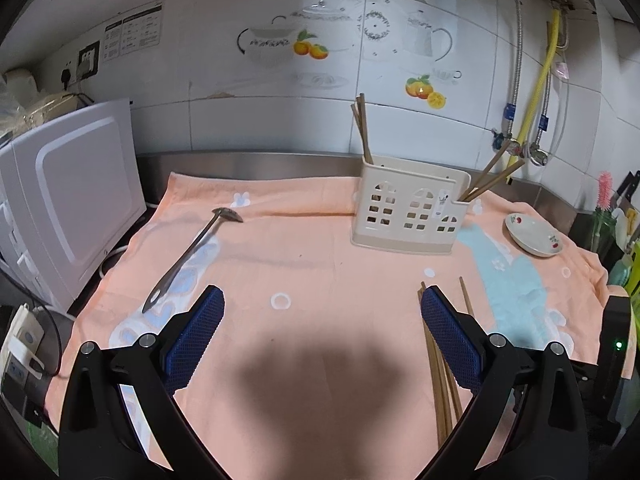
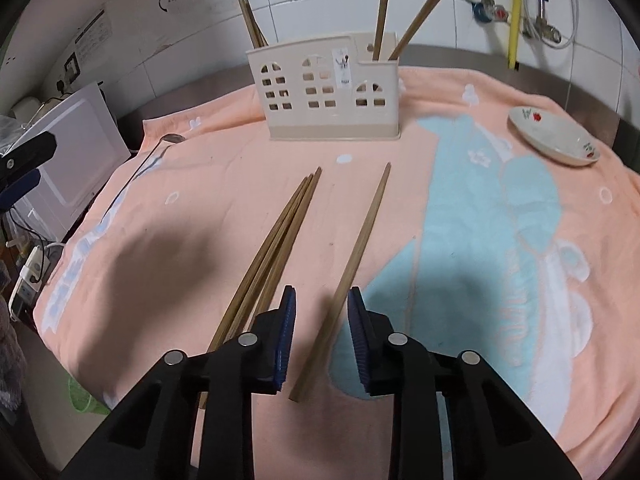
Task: Organize utensils
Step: 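Pull both open tools back from the caddy over the remaining chopsticks, then lower the right tool onto a wooden chopstick and close its fingers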
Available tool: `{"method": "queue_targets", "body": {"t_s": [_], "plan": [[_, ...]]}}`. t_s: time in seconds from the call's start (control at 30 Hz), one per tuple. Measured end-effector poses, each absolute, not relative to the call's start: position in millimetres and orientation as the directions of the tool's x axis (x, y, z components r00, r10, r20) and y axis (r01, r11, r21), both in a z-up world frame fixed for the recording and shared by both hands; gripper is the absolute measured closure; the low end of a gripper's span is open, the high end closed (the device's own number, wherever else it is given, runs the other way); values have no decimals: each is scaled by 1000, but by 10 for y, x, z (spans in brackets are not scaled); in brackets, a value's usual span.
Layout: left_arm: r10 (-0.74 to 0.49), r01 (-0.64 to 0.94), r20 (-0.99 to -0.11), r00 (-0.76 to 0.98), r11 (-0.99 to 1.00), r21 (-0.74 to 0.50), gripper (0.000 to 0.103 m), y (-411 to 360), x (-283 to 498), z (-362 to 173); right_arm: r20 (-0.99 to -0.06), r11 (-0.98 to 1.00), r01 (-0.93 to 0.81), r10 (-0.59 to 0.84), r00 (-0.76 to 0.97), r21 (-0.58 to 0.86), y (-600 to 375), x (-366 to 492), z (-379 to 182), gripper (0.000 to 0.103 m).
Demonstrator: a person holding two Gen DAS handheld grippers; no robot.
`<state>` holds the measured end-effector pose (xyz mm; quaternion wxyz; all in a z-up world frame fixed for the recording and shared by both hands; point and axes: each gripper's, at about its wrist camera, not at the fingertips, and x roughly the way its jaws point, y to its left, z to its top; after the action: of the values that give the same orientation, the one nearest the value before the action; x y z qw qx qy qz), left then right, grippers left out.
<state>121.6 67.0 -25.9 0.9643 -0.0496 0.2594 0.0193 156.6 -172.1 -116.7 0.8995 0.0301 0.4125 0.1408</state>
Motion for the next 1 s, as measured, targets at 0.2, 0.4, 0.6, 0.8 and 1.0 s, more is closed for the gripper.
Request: {"method": "queue_targets", "body": {"t_s": [0.2, 0.4, 0.6, 0.8, 1.0], "plan": [[16, -81, -514, 858, 991, -106, 6, 754, 1190, -327, -746, 963, -206, 266, 611, 175, -1681, 1604, -1229, 82], [9, -81, -522, 853, 990, -114, 6, 785, 1185, -381, -758, 965, -184, 259, 598, 185, -1662, 1647, -1303, 86], [5, -81, -531, 847, 990, -119, 6, 787, 1195, -420, -775, 972, -154, 236, 587, 179, -1660, 1703, -1388, 88], [2, -83, -543, 839, 989, -125, 6, 781, 1205, -471, -780, 978, -134, 210, 590, 162, -1650, 1718, -1422, 92], [-4, -81, -562, 827, 989, -126, 6, 746, 1203, -539, -776, 980, -119, 200, 598, 161, -1665, 1703, -1422, 93]]}}
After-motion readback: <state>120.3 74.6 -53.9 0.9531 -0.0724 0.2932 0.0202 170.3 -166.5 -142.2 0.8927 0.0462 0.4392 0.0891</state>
